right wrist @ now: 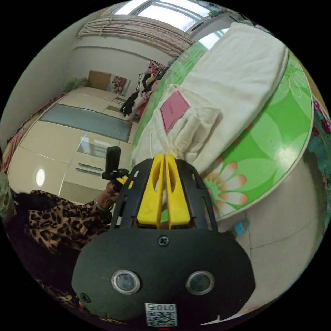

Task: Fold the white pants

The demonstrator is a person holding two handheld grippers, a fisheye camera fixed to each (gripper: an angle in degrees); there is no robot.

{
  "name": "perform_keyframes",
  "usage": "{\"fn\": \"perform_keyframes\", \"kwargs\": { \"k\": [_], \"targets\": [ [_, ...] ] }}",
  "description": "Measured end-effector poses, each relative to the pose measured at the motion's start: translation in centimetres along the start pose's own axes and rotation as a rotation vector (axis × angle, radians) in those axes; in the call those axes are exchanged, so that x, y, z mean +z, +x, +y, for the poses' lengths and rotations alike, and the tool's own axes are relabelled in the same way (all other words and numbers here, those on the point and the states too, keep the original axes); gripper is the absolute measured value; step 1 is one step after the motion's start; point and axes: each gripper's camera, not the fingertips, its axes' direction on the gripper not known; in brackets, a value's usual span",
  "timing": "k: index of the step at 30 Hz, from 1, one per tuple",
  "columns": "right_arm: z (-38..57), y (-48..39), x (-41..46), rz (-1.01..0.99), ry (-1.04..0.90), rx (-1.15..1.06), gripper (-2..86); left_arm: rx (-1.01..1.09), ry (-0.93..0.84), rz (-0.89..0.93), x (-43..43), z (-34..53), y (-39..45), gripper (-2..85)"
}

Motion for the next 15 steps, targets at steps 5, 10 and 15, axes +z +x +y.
{"fn": "perform_keyframes", "kwargs": {
  "k": [5, 10, 15],
  "targets": [
    [0.0, -0.1, -1.6, -0.187, 0.021, -0.037, 2.0, 0.163, -0.077, -0.027, -0.1, 2.1, 2.9, -0.3],
    [4.1, -1.3, -1.6, -0.156, -0.014, -0.008, 2.1, 0.011, 0.035, 0.172, 0.1, 3.6, -2.2, -0.2],
    [9.7, -2.7, 0.8, -0.044, -0.108, 0.079, 2.3, -0.015, 0.141, 0.221, -2.8, 2.9, -3.2, -0.2]
  ]
}}
